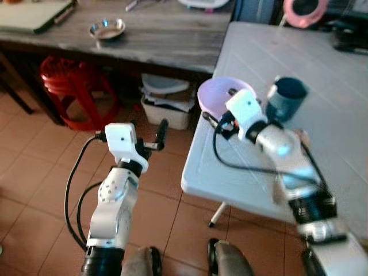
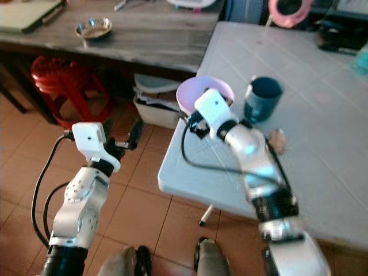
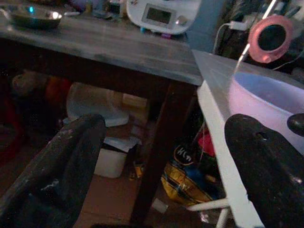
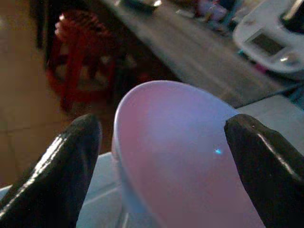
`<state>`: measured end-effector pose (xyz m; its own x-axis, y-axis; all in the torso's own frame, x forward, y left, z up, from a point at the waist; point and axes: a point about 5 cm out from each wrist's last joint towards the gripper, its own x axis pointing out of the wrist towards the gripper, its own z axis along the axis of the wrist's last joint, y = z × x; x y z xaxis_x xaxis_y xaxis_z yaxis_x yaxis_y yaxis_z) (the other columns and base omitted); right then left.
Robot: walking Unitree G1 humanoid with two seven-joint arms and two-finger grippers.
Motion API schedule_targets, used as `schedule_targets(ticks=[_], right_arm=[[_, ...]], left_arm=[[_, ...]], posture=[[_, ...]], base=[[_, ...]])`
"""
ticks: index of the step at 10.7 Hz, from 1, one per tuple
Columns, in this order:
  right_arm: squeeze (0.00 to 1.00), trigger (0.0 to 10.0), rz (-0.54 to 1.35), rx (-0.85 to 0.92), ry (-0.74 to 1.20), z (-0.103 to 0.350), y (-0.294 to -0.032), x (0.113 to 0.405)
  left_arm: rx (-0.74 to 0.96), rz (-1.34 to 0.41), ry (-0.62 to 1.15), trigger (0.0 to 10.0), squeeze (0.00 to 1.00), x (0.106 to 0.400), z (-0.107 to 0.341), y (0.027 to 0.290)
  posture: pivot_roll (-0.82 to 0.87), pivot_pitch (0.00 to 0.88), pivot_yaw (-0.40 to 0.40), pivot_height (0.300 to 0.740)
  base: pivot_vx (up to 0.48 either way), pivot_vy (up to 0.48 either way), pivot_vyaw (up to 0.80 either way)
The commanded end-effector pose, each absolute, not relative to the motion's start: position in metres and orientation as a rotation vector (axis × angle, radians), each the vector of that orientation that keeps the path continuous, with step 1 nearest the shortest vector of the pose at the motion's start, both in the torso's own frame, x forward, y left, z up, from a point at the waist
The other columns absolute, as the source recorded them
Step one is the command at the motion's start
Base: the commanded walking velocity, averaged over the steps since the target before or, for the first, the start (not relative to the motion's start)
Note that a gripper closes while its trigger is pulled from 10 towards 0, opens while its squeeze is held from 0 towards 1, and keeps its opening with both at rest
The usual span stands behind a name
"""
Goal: Setting the table
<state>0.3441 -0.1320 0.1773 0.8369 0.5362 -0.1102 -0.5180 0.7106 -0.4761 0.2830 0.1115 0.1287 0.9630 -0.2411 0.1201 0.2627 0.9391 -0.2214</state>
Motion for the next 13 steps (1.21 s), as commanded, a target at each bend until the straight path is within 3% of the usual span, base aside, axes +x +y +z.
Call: schedule_targets(ticks=[1, 3, 4, 5, 10, 13], right_arm=[[0.0, 10.0, 0.627, -0.526, -0.006, 0.176, -0.129, 0.347], [0.0, 10.0, 0.717, -0.585, 0.029, 0.176, -0.125, 0.353], [0.0, 1.3, 0.774, -0.64, 0.077, 0.172, -0.126, 0.356], [0.0, 0.0, 0.797, -0.652, 0.108, 0.17, -0.127, 0.355], [0.0, 0.0, 0.773, -0.747, 0.218, 0.166, -0.151, 0.358], [0.0, 0.0, 0.842, -0.738, 0.265, 0.161, -0.15, 0.348]], left_arm=[[-0.237, -0.253, -0.062, 10.0, 0.0, 0.281, 0.123, 0.111], [-0.235, -0.249, -0.055, 10.0, 0.0, 0.279, 0.122, 0.113], [-0.235, -0.249, -0.052, 10.0, 0.0, 0.278, 0.122, 0.112], [-0.237, -0.249, -0.05, 10.0, 0.0, 0.278, 0.122, 0.111], [-0.24, -0.249, -0.027, 10.0, 0.0, 0.278, 0.119, 0.11], [-0.237, -0.253, -0.014, 10.0, 0.0, 0.277, 0.117, 0.111]], posture=[[-0.07, 0.156, 0.039, 0.74], [-0.07, 0.165, 0.037, 0.74], [-0.07, 0.169, 0.035, 0.74], [-0.07, 0.171, 0.034, 0.74], [-0.08, 0.178, 0.03, 0.74], [-0.07, 0.176, 0.029, 0.74]], base=[[0.0, 0.0, 0.0], [0.0, 0.0, 0.0], [0.0, 0.0, 0.0], [0.0, 0.0, 0.0], [0.0, 0.0, 0.0], [0.0, 0.0, 0.0]])
